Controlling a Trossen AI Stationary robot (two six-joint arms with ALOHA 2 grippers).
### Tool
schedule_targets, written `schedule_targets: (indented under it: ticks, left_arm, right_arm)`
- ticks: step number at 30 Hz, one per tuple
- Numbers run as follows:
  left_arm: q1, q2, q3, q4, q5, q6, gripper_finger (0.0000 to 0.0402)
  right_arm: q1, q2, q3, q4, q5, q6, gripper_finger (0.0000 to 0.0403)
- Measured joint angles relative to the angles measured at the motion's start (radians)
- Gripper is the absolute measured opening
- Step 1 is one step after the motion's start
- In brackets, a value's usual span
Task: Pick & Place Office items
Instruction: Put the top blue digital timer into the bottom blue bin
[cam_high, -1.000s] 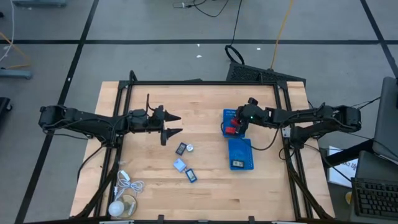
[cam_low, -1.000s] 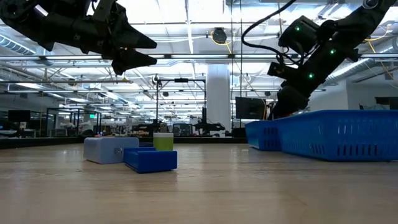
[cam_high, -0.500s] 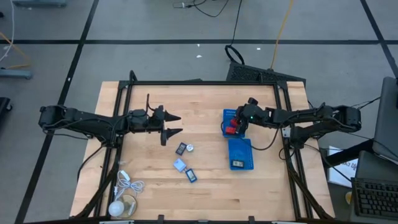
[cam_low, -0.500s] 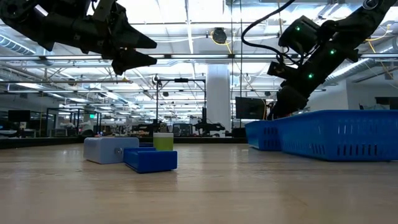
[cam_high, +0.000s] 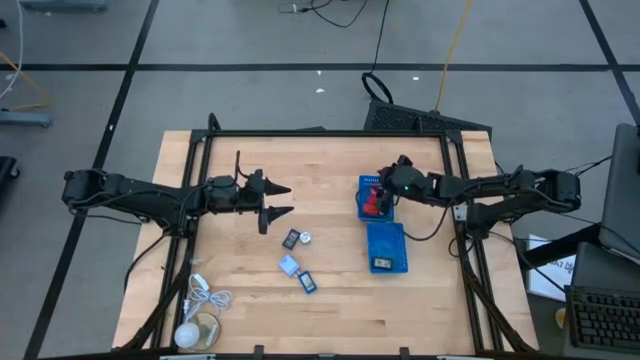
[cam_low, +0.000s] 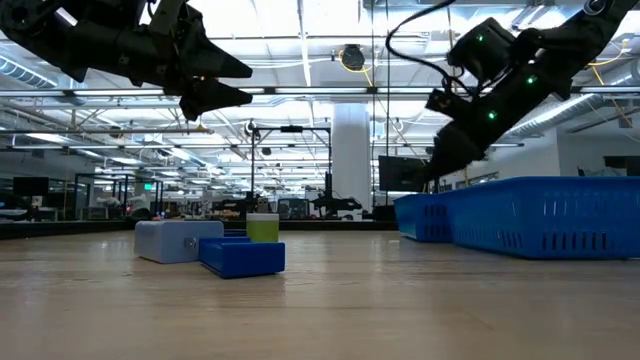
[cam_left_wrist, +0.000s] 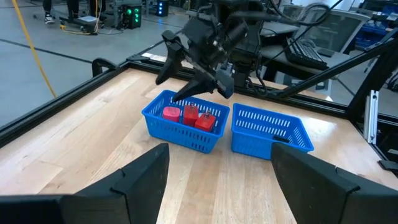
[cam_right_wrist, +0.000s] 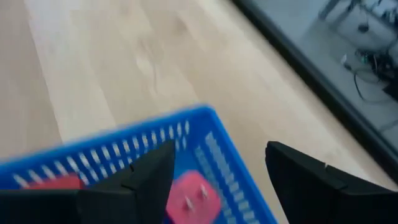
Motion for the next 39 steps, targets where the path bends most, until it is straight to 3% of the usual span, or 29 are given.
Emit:
schedule_targets:
  ticks: [8, 13, 18, 26, 39]
  left_arm:
    - [0.0, 0.0, 0.0, 0.0, 0.0, 0.0, 0.0285]
    - [0.0, 0.0, 0.0, 0.0, 0.0, 0.0, 0.0285]
    - [0.0, 0.0, 0.0, 0.0, 0.0, 0.0, 0.0285]
    - [0.0, 0.0, 0.0, 0.0, 0.0, 0.0, 0.0285]
    - [0.0, 0.0, 0.0, 0.0, 0.0, 0.0, 0.0285]
  right_arm:
    - [0.055, -0.013, 0.0, 0.336, -0.009, 0.076, 0.0226]
    - [0.112, -0.014, 0.0, 0.602, -0.183, 0.283, 0.0226]
    - [0.204, -0.013, 0.0, 0.72, -0.337, 0.279, 0.0221]
    - [0.321, -0.013, 0.0, 0.68, -0.365, 0.148, 0.0214]
    - [0.341, -0.013, -0.04, 0.683, -0.363, 0.148, 0.0206]
